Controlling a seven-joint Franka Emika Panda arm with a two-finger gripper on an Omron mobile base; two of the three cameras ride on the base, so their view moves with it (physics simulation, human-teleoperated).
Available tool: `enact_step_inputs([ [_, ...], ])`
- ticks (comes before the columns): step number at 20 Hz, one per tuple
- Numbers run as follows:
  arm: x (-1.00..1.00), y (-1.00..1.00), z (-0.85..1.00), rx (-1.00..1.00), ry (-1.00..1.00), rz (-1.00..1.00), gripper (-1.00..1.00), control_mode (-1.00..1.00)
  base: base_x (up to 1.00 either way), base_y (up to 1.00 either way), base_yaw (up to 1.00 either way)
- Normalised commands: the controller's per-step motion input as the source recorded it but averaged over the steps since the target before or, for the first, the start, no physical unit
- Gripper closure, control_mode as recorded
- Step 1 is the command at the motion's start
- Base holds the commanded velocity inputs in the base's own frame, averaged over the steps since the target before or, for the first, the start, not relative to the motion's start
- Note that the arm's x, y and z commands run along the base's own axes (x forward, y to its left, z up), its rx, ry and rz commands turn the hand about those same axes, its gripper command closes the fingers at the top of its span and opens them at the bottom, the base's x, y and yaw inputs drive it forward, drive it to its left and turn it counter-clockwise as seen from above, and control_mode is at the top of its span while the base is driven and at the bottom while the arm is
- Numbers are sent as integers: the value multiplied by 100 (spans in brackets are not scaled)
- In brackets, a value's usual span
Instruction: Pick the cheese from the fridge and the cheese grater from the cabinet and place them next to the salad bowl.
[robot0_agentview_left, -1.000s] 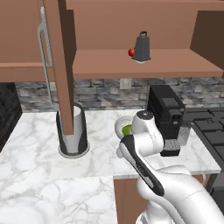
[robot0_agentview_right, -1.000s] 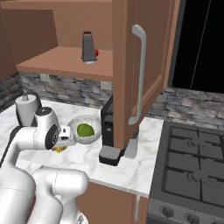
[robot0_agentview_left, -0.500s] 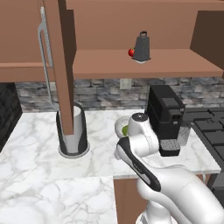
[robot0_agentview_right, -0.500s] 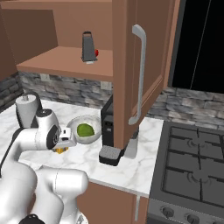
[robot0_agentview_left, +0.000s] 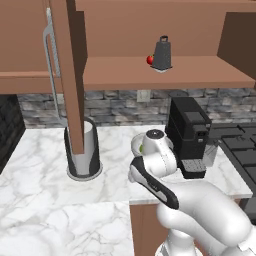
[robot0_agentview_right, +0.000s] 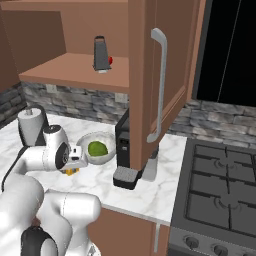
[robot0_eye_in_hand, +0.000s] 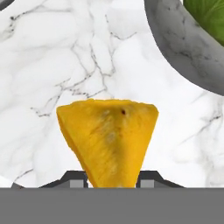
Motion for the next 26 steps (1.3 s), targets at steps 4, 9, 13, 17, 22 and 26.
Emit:
enact_step_inputs([
  [4,9,0,-27,-1,0,0,100,-100,0,0,0],
  [9,4,-2,-27,-2,1,0,100,-100,0,0,0],
  [13,3,-4,-26,-2,1,0,100,-100,0,0,0],
  [17,2,-5,-24,-1,0,0,100,-100,0,0,0],
  [22,2,-7,-22,0,0,0,100,-100,0,0,0],
  [26,0,-5,-22,0,0,0,100,-100,0,0,0],
])
